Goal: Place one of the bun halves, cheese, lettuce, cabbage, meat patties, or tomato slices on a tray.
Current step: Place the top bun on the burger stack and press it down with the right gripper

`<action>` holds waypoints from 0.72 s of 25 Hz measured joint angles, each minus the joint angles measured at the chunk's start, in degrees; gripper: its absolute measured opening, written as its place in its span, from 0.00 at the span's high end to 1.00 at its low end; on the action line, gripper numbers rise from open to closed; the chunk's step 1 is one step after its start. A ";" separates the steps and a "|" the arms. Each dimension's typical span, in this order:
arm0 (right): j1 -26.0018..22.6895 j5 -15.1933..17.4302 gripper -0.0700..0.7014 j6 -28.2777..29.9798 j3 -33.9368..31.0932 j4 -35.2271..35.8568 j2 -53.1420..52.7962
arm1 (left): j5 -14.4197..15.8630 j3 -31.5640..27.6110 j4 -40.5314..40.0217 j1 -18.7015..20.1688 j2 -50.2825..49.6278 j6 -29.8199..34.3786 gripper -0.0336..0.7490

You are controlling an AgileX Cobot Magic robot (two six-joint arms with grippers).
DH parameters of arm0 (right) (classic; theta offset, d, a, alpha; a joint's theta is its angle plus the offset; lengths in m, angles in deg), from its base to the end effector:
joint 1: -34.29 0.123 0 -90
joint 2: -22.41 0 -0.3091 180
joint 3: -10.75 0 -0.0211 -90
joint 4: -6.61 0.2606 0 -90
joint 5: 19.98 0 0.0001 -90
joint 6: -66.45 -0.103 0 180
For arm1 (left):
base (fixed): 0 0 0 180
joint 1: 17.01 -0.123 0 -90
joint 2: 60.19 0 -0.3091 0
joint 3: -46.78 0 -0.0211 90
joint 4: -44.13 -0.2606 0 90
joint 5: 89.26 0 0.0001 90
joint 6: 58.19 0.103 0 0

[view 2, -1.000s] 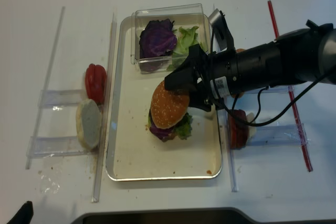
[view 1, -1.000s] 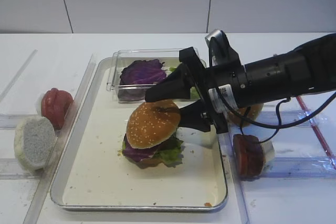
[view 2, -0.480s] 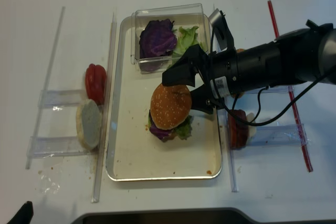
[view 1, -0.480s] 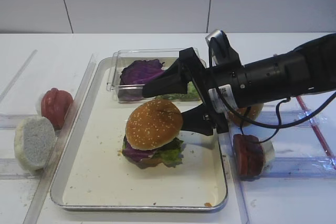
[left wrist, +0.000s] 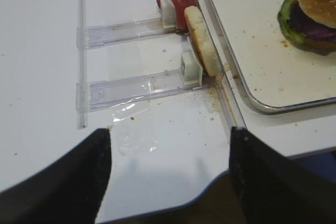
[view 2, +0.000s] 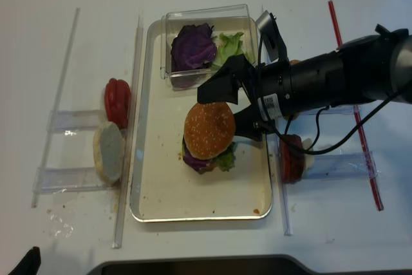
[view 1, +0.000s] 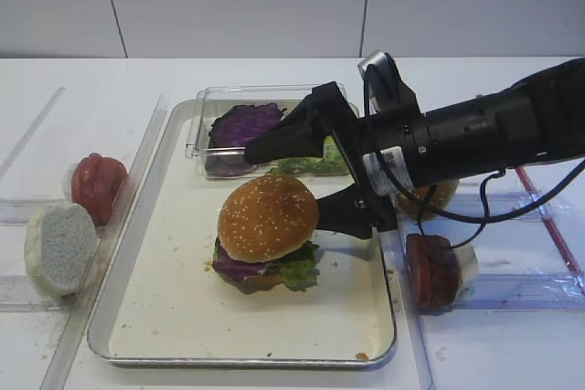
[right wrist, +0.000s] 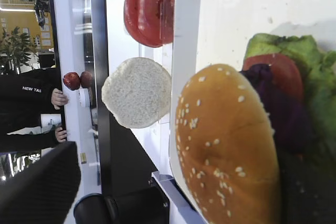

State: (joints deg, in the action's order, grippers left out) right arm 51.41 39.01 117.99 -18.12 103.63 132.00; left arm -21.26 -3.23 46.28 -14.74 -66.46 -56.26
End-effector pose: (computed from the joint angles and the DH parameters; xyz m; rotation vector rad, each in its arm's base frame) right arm 0.2948 0.1825 0.2006 0.0784 2.4331 1.7405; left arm -0.0173 -0.0029 0.2609 0.0842 2.1672 -0.0492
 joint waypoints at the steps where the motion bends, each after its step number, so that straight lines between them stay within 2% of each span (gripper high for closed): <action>1: 0.00 0.00 0.02 0.00 0.00 0.17 0.00 | 0.00 0.00 0.00 0.00 0.00 0.00 0.40; 11: 0.00 -0.24 0.01 -0.96 0.00 1.91 0.00 | 0.00 0.00 0.00 0.00 0.00 0.00 0.40; 18: -0.10 -2.07 0.01 -1.17 0.00 0.35 0.00 | 0.00 0.00 0.00 0.00 0.00 0.00 0.40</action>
State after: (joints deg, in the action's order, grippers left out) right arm 51.30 36.95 116.81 -18.12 103.97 132.00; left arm -21.26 -3.23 46.28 -14.74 -66.46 -56.26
